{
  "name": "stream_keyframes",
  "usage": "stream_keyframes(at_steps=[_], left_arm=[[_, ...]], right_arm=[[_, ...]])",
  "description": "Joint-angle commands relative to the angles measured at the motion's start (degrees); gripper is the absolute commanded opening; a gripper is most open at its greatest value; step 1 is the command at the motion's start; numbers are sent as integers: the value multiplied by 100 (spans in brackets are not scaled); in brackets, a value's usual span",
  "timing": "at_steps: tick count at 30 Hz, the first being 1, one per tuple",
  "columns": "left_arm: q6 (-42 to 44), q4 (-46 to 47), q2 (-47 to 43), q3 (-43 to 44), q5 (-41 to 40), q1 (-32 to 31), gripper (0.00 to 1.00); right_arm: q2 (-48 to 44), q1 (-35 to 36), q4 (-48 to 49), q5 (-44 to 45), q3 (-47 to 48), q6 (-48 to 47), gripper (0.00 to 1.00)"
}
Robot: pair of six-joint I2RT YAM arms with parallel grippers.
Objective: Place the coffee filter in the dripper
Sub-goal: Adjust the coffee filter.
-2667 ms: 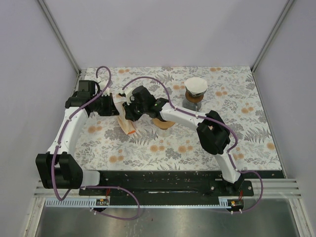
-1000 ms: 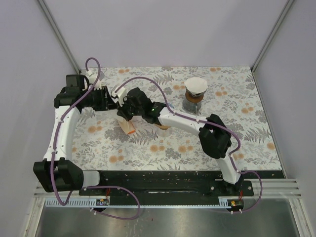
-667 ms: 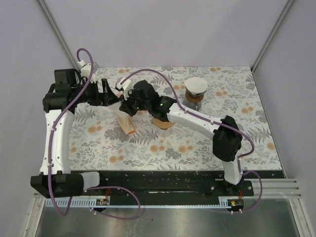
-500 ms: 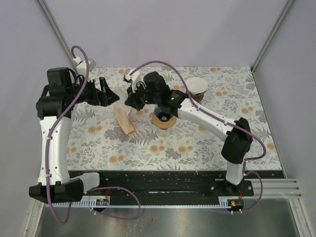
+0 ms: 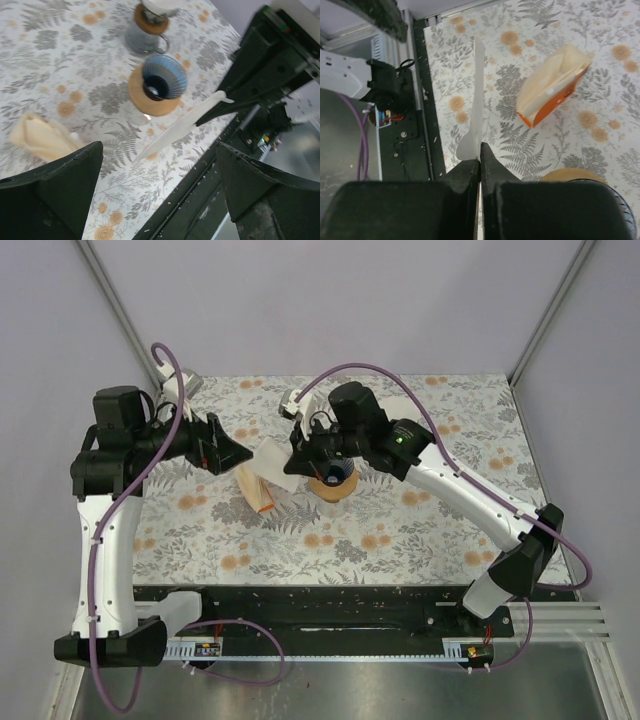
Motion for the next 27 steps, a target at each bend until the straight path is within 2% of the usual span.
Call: stream_keyframes(at_steps=[1,6,9,12,16,18,19,20,23,27], left_arm=[[544,84,-220,-303,855,-556,99],[1142,-286,-255,-417,1172,-804,95],[1116,-155,-229,-689,1050,-961,84],[1160,-119,-194,-813,1084,-1076,62],[1230,-119,-159,-962,1330,-1208,42],[1248,-119,-150,-1006,1365,-1243,22],[1266,-119,-150,-1007,1400,-1243,9],[1283,-119,-158,-998,1453,-1243,0],[1336,-163,-167,-963,1506,-1234,0],[1397,-181,-185,-1006,1471,-1226,0]], right_arm=[[-266,-21,-393,-756,-55,-251,0],[-328,-56,-490,-1098,-37,-409,0],[-354,-56,-490,-1660,-29,-497,0],[-354,-56,-490,-1872,15,-558,0],[-302,-56,-569,-1890,77,-568,0],[-284,-56,-578,-1925,95,-559,2],[-293,-56,-578,-1908,95,-559,6],[-310,-65,-578,-1838,86,-550,9],[-494,-109,-569,-1627,-98,-611,20],[-846,-328,-455,-1399,-379,-594,31]])
